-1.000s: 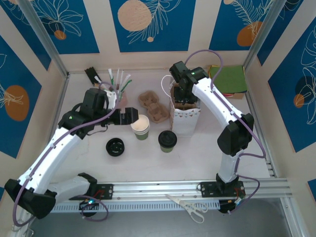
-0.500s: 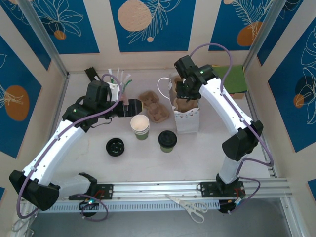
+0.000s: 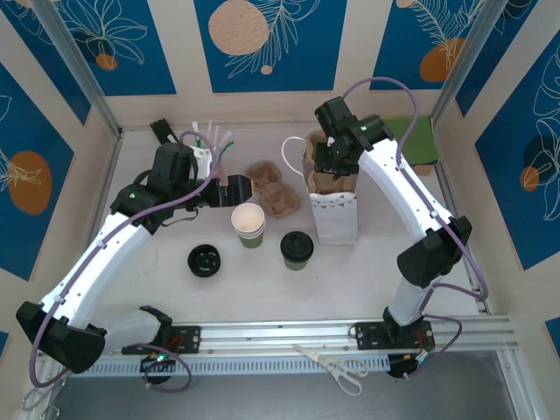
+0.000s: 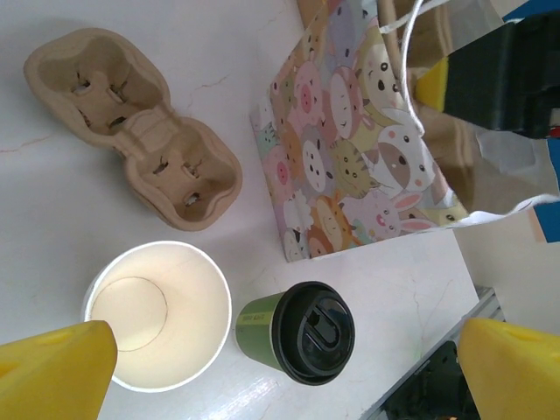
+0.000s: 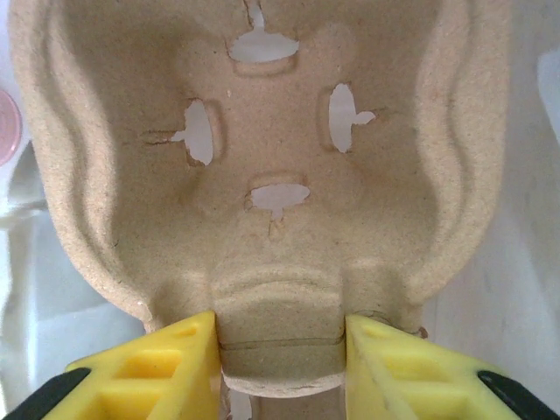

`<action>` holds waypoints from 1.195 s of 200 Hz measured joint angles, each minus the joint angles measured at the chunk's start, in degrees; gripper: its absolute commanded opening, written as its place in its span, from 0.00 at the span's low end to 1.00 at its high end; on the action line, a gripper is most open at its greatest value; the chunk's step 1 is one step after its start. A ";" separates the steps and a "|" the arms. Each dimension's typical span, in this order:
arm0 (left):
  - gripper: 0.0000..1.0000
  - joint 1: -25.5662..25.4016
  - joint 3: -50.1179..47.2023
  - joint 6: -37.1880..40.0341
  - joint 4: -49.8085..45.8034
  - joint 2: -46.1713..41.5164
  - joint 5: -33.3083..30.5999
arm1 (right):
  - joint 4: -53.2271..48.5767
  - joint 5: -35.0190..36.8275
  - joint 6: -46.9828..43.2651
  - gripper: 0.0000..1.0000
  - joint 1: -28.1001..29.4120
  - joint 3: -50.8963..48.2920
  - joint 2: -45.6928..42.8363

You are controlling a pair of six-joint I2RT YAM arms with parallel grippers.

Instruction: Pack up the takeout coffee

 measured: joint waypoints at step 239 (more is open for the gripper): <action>0.81 -7.85 5.75 -3.74 7.91 10.97 -2.16 | -0.98 0.00 1.36 0.36 -3.76 -5.29 -3.63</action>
